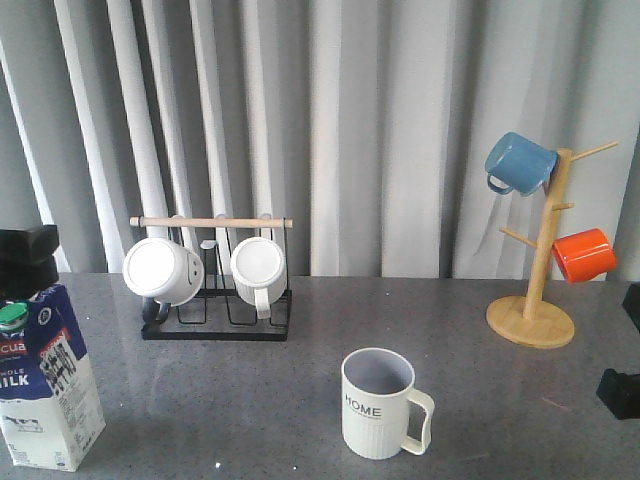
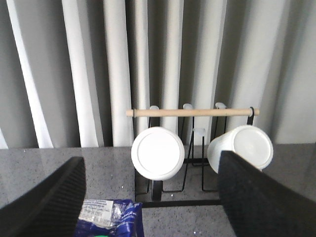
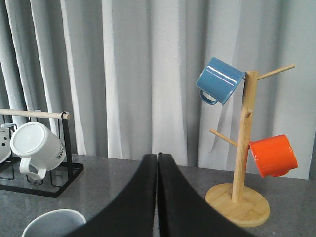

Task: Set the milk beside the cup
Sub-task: 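Grasp the milk carton top with the left gripper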

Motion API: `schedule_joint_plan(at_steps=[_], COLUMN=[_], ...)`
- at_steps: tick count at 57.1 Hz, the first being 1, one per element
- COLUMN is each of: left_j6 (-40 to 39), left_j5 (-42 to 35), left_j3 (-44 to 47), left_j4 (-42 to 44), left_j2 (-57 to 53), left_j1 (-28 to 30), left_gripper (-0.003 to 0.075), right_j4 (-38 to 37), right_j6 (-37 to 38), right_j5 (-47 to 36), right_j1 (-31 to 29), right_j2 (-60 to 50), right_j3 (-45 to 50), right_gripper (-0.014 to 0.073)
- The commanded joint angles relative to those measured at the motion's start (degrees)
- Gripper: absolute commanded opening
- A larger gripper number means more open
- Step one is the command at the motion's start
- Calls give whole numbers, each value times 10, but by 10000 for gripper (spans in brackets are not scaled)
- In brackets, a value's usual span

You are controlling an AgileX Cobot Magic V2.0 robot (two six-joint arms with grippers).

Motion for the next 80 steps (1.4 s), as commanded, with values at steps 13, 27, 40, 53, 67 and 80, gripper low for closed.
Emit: schedule_joint_plan(at_steps=[13,27,40,53,67,80], left_j6=[-3,-2,-4,-5,-5,-3], left_j5=[-19,6,42,70,81,51], left_j3=[-24,-24,-24,-24,-24,-24], left_j4=[6,7,6,5,5,6], left_j2=[27,43,68,88,109,110], left_j1=[39,44,44,44,44,44], left_gripper=[524,524,524,524,442,214], right_j4=[-3,-2,-2,-2,-2,-2], right_j6=[-3,-3,-3,-3,-3,-3], right_j5=[-37,-37,-37,-37,-37,-37], right_j1=[-3,-2,-2,-2,-2,-2], right_j2=[-5,-5,-5,-5,-5,-5], right_j3=[-17,-17,-17,-17,-17,-17], right_gripper=[-8,-8,-8,-8,-8,-8])
